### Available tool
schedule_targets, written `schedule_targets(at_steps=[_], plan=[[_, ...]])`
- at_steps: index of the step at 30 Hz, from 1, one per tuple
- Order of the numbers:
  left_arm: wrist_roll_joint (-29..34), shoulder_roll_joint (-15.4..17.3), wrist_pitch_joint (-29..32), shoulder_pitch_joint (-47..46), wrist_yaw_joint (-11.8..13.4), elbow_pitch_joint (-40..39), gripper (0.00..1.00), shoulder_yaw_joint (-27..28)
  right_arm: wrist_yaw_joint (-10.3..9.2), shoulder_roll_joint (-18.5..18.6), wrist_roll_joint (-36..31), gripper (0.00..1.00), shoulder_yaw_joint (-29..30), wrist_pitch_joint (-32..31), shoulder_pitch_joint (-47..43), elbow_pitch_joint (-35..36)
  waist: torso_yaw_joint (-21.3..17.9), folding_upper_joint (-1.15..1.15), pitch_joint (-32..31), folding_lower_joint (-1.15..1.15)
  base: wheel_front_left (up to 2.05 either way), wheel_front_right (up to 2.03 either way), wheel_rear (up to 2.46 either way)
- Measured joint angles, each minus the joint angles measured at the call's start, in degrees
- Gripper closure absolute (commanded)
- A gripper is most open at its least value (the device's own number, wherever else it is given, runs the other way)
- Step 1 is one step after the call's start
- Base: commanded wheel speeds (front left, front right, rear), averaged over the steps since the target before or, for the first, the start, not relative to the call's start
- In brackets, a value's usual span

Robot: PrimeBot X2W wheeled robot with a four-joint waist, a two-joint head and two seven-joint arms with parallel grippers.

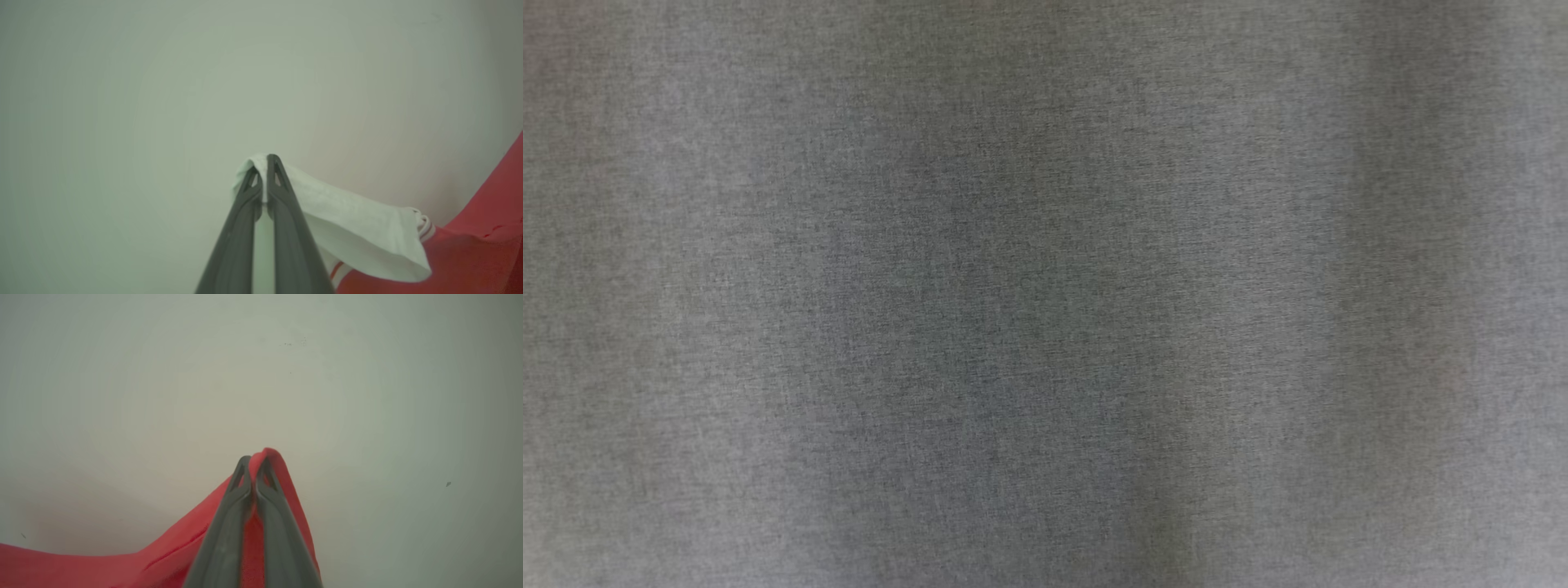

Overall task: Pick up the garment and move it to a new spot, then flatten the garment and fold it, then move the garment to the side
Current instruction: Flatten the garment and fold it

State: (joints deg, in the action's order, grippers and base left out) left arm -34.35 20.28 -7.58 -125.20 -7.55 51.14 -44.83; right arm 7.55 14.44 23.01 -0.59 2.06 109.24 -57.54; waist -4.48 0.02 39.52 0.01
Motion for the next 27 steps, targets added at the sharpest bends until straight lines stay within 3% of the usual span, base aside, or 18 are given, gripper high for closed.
schedule_targets(at_steps=[8,13,18,22,27], plan=[[-4.4,0.5,-3.5,-0.9,0.0,2.1,1.00,-4.1,0.00,0.0,-0.9,1.00,-1.0,1.6,0.9,-1.9,0.6,-0.01,1.3,-0.01,0.00,0.00,0.00],[-7.5,1.8,-6.5,3.9,0.0,2.0,1.00,-4.4,0.00,-0.9,1.7,1.00,-3.8,3.3,-3.6,-1.0,0.6,-0.01,-0.1,-0.02,0.00,0.00,0.00],[-9.8,2.4,-7.3,13.3,0.2,-0.8,1.00,-2.4,0.00,-1.2,6.1,1.00,-8.0,4.2,-10.2,2.0,0.9,-0.02,-3.0,-0.02,0.00,0.00,0.00],[-10.7,2.9,-7.5,20.7,1.8,-6.2,1.00,0.8,0.00,-0.5,10.0,1.00,-10.3,4.8,-16.5,5.4,1.2,-0.02,-5.3,-0.02,0.00,0.00,0.00],[-9.8,5.8,-7.5,40.8,6.3,-20.4,1.00,7.4,0.00,1.9,16.7,1.00,-14.3,6.5,-33.1,13.9,1.5,-0.02,-10.6,-0.02,0.00,0.00,0.00]])
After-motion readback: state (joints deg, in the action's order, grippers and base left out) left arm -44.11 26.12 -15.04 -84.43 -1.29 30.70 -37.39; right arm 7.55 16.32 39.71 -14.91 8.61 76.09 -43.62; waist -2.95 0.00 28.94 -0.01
